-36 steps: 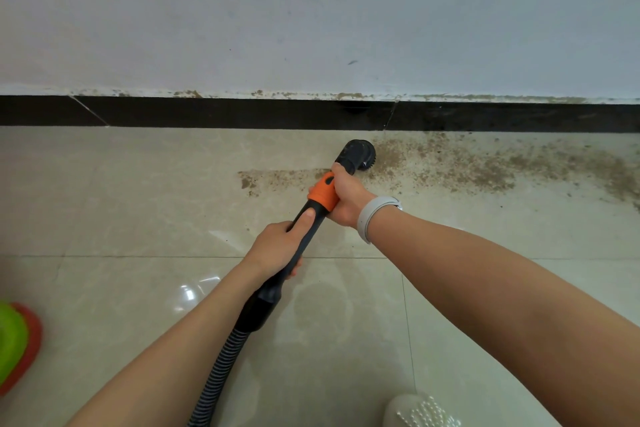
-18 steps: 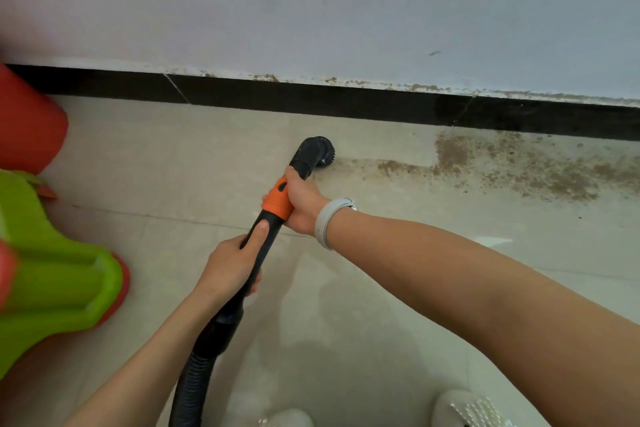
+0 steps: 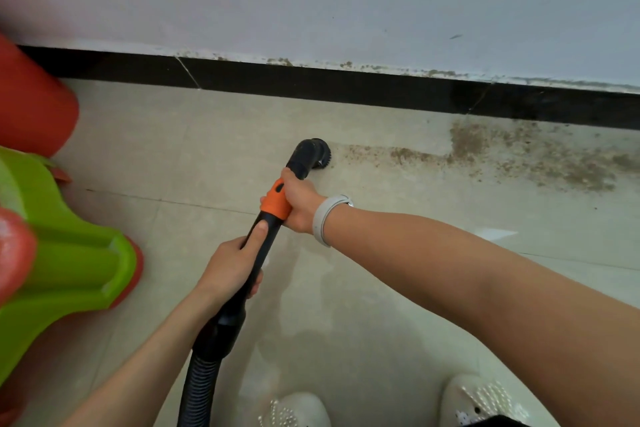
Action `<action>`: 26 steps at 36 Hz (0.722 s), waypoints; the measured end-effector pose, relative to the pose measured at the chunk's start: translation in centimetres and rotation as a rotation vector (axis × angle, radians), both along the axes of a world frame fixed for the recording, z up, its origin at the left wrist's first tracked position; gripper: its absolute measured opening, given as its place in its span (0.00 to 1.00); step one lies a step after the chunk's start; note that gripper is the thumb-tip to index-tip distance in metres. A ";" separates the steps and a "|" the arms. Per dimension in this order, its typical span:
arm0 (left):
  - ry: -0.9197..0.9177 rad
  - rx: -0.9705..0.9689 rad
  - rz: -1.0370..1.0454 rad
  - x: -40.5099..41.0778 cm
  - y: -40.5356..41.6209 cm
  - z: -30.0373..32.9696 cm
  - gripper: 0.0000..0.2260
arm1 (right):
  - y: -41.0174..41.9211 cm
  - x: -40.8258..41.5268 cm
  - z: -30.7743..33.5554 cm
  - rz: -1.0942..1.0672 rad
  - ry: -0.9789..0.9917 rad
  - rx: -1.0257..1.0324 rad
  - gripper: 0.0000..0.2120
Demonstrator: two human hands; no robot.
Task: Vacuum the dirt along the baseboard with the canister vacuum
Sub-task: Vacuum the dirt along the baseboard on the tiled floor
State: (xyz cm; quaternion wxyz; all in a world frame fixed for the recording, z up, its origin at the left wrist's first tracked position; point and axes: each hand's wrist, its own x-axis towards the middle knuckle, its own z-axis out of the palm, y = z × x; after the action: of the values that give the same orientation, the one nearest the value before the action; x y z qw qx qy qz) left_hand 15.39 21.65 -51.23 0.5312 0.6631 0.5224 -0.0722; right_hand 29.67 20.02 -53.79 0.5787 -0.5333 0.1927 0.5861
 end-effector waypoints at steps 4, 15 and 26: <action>0.003 0.002 -0.053 0.6 -0.5 -0.2 0.23 | -1.0 0.7 0.0 -0.014 -0.005 -0.015 0.13; 0.001 -0.017 -0.132 2.8 -1.9 -0.3 0.24 | -3.4 2.7 0.3 -0.077 -0.012 -0.046 0.13; -0.007 -0.060 -0.176 5.5 -4.1 -0.8 0.23 | -6.6 5.2 0.1 -0.120 -0.048 -0.076 0.14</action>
State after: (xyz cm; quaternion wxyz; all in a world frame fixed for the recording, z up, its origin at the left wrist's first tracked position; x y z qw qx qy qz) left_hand 20.88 17.57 -52.02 0.5445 0.6904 0.4577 -0.1320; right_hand 34.85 13.41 -53.69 0.5964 -0.5562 0.2326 0.5299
